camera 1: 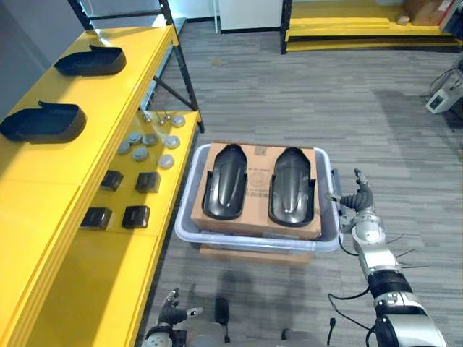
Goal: Walk over and take plastic housings, then place them on the shelf
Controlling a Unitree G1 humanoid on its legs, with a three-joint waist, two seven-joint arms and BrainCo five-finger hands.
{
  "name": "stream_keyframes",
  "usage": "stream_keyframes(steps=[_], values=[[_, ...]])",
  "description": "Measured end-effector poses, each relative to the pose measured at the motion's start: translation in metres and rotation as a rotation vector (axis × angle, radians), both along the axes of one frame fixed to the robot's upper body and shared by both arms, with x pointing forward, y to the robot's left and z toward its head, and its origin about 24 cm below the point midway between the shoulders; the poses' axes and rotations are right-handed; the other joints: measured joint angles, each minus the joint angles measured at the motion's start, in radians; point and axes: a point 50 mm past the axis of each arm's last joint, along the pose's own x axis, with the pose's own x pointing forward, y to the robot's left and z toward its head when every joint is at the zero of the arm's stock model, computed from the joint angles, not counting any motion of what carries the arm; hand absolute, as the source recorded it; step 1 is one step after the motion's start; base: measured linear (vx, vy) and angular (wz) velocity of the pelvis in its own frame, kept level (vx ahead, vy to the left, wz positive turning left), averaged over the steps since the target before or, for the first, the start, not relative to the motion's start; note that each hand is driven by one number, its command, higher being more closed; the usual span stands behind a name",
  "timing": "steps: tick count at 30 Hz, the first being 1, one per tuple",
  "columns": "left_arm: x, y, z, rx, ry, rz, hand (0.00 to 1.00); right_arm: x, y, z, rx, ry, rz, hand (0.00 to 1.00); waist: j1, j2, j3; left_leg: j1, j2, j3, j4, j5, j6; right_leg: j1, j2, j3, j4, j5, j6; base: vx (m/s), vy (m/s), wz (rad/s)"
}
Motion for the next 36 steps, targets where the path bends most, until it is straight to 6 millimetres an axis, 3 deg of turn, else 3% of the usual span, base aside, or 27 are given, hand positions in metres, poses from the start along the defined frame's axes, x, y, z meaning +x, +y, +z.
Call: stream_keyframes(steps=[5, 9, 14, 15, 24, 32, 36], values=[[0.019, -0.005, 0.009, -0.014, -0.078, 0.017, 0.00, 0.014, 0.001, 0.015, -0.020, -0.006, -0.045, 0.00, 0.023, 0.010, 0.046, -0.059, -0.006, -0.013, -0.001, 0.019, 0.004, -0.049, -0.004, -0.001, -0.009, 0.001, 0.007, -0.11, 0.041, 0.08], [0.032, -0.008, 0.017, -0.023, -0.140, 0.036, 0.00, 0.018, -0.008, 0.020, 0.014, 0.000, -0.127, 0.00, 0.023, 0.019, 0.080, -0.087, -0.021, -0.039, -0.001, 0.031, 0.011, -0.065, -0.015, -0.025, -0.017, 0.004, 0.015, -0.02, 0.019, 0.17], [0.041, -0.010, 0.022, -0.028, -0.173, 0.045, 0.00, 0.030, -0.013, 0.045, 0.002, -0.042, -0.172, 0.00, 0.023, 0.022, 0.109, -0.113, -0.031, -0.041, -0.001, 0.044, 0.024, -0.083, -0.029, -0.023, -0.015, 0.017, 0.028, 0.05, 0.009, 0.06], [0.043, -0.011, 0.023, -0.027, -0.183, 0.045, 0.00, 0.030, -0.019, 0.048, -0.002, -0.030, -0.203, 1.00, 0.025, 0.023, 0.109, -0.114, -0.033, -0.043, 0.000, 0.045, 0.025, -0.083, -0.031, -0.025, -0.013, 0.023, 0.028, 0.09, 0.000, 0.15], [0.049, -0.019, 0.027, -0.027, -0.208, 0.018, 0.00, 0.032, -0.040, 0.069, 0.010, -0.046, -0.305, 1.00, 0.027, 0.033, 0.136, -0.116, -0.040, -0.063, -0.001, 0.051, 0.017, -0.081, -0.030, -0.033, -0.012, 0.026, 0.022, 0.04, -0.007, 0.03], [0.052, -0.019, 0.026, -0.023, -0.196, 0.015, 0.00, 0.029, -0.040, 0.058, 0.045, -0.031, -0.316, 1.00, 0.021, 0.036, 0.143, -0.106, -0.036, -0.065, -0.004, 0.051, 0.016, -0.077, -0.029, -0.036, -0.006, 0.026, 0.022, -0.02, 0.004, -0.01], [0.053, -0.018, 0.024, -0.019, -0.185, 0.014, 0.00, 0.023, -0.036, 0.047, 0.039, -0.038, -0.300, 1.00, 0.021, 0.023, 0.151, -0.090, -0.034, -0.063, -0.005, 0.050, 0.016, -0.060, -0.030, -0.029, -0.009, 0.026, 0.022, 0.00, 0.000, 0.00]])
